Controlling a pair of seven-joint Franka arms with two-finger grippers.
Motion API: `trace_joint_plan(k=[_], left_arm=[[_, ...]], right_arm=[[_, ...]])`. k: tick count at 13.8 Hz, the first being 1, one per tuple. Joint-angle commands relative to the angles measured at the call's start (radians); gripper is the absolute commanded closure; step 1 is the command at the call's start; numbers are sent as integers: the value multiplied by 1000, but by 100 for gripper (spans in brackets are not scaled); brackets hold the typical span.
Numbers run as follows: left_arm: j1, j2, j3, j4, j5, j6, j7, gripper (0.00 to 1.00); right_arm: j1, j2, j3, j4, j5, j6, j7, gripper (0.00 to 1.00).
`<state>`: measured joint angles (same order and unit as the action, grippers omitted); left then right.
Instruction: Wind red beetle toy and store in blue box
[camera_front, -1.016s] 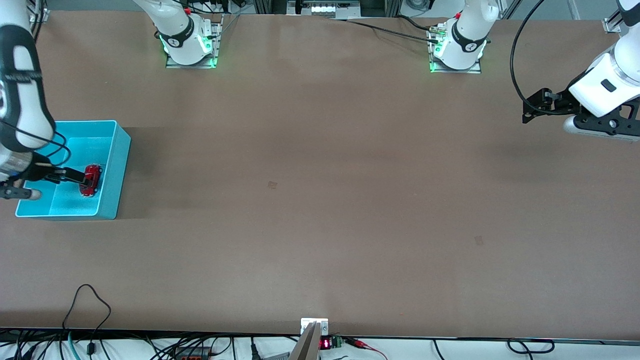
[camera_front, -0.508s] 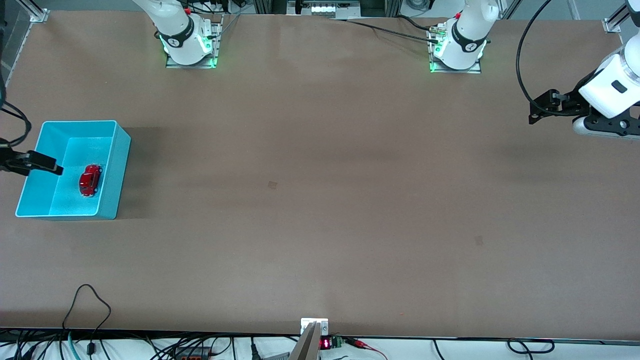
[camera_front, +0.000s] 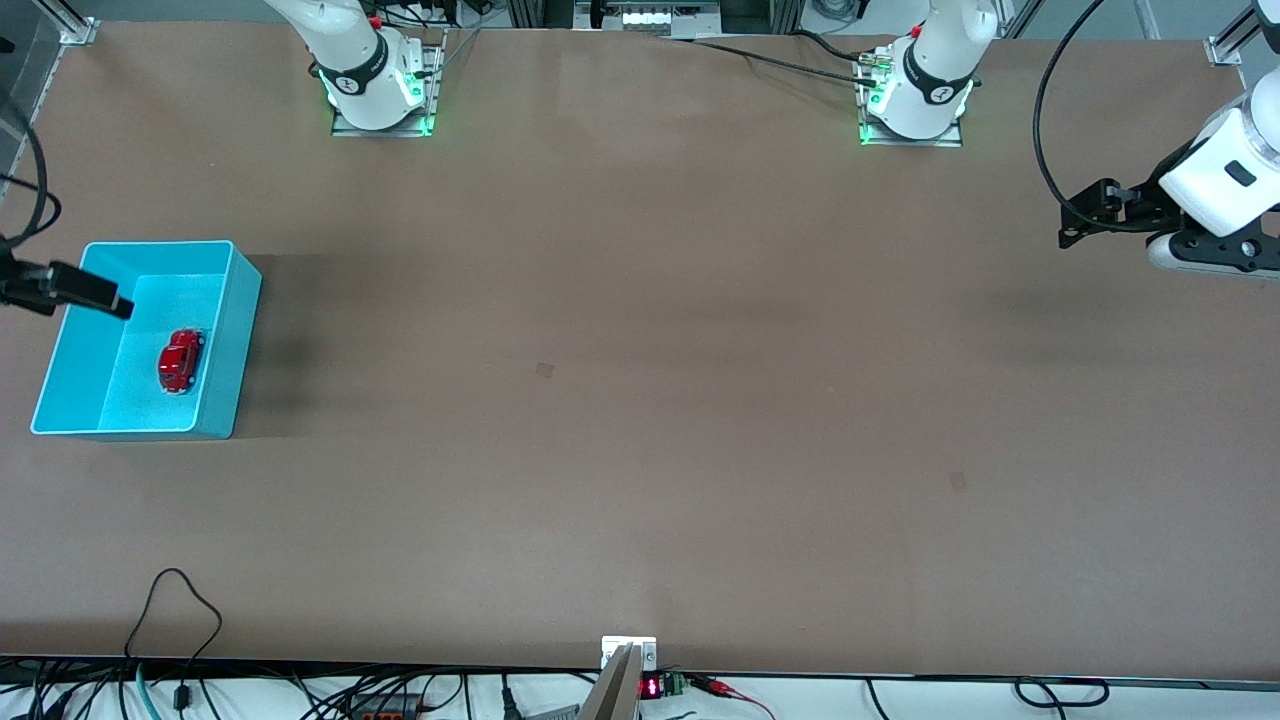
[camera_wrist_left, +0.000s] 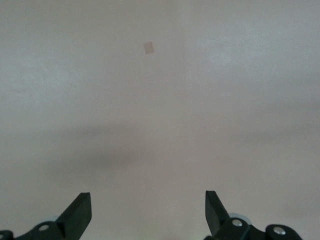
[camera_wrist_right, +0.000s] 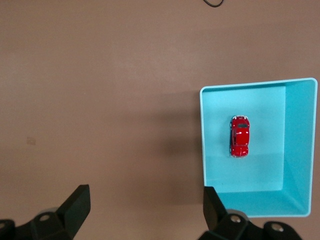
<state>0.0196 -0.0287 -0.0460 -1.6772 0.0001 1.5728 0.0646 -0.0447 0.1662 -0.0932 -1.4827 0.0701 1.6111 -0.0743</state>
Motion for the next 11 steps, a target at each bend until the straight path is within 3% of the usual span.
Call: trace_joint_plan(k=[1,3,7,11], left_arm=[[13,13,-2,30,1,-16,20,0],[13,13,-2,30,1,-16,20,0],[11,13,-3,30,0,-16,18,0],[13,13,-5,30,0,-16,20,0]], right_arm=[[-38,-31,32,-33,-47,-19,10,0],[-21,-57,36,-63,-97,-2,33,0],[-6,-77,46,-91,-102,33,33,0],[-1,-122,46,-229,-101,165,36,0]])
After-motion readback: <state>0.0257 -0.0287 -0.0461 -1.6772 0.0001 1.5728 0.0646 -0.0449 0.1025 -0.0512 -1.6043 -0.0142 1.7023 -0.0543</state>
